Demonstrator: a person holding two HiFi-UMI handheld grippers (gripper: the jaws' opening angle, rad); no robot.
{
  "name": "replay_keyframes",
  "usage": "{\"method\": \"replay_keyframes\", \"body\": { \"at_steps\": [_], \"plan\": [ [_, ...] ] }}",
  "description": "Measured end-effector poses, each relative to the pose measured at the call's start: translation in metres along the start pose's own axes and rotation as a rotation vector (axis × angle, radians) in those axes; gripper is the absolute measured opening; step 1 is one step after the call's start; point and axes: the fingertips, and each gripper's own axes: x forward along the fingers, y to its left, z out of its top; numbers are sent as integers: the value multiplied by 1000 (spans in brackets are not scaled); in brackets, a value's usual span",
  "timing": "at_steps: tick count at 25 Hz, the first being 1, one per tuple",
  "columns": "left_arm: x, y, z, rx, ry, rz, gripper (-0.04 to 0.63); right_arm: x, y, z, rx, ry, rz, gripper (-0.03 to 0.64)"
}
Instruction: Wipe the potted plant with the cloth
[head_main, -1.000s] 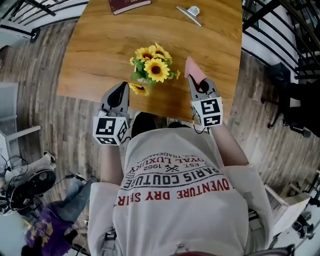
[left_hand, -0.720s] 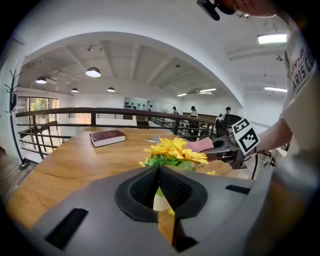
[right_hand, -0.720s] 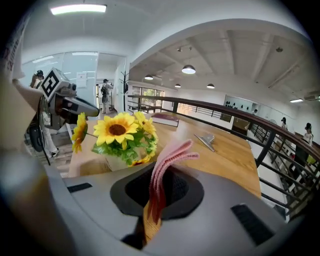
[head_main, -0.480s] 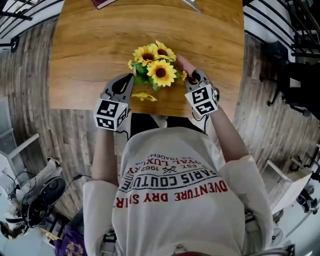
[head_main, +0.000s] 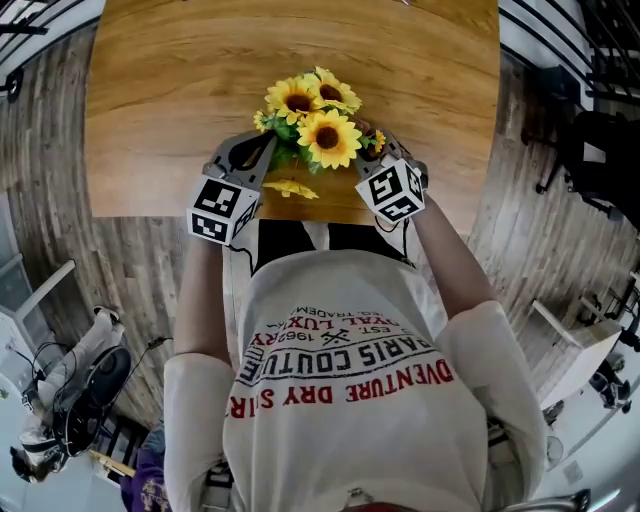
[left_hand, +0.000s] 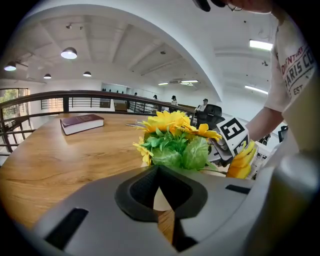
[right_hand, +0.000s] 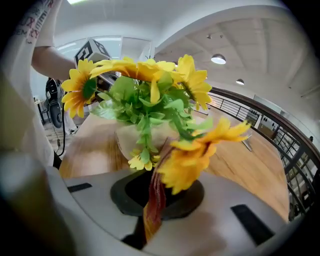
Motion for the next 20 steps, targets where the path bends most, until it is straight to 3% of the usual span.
{"method": "replay_keyframes", "body": {
  "at_steps": [9,20],
  "plan": [
    [-2,1,4,-58,-35,-43,15,0,23,16,105,-110,-3,34],
    [-2,1,2,-39,-39,-89,15,-3,55,11,149,-63,-26,34]
  ]
}}
